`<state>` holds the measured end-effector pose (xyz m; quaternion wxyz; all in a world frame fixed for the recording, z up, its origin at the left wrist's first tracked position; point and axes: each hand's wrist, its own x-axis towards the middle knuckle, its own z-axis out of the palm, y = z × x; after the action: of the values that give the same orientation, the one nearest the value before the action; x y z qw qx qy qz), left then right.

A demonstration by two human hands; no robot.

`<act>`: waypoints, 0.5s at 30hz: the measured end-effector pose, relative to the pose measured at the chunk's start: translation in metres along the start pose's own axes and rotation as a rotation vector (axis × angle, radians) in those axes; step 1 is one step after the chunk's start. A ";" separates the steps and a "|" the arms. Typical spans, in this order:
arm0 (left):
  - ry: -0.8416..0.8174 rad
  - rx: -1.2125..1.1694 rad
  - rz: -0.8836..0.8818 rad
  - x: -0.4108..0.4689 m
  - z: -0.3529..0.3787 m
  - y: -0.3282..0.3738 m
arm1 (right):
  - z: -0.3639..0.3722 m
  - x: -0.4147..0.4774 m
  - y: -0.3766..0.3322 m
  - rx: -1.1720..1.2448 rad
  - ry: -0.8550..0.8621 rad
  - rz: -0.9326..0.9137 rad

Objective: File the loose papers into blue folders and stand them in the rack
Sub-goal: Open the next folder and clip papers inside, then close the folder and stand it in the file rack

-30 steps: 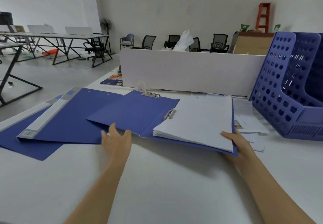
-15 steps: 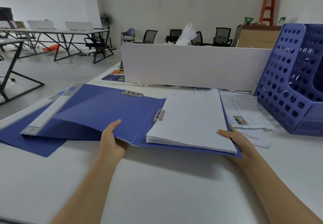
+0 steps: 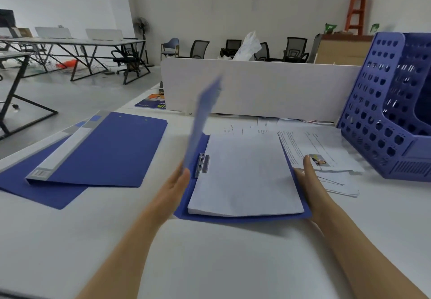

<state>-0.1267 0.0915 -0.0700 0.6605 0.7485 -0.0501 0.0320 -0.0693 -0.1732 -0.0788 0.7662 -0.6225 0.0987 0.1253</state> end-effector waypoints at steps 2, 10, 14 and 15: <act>-0.136 0.309 0.079 0.002 0.002 -0.004 | 0.000 -0.001 0.000 0.001 -0.032 0.010; -0.378 1.364 0.074 0.004 0.027 -0.017 | 0.000 0.001 0.003 0.023 -0.090 0.032; -0.361 1.527 0.070 0.004 0.034 -0.023 | 0.003 -0.006 0.002 -0.068 -0.044 -0.009; -0.358 1.531 0.069 0.005 0.033 -0.023 | 0.004 -0.008 0.001 -0.103 -0.059 -0.021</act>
<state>-0.1199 0.0613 -0.0967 -0.0582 0.9871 -0.1431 -0.0428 -0.0772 -0.1691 -0.0769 0.7369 -0.6582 0.0631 0.1406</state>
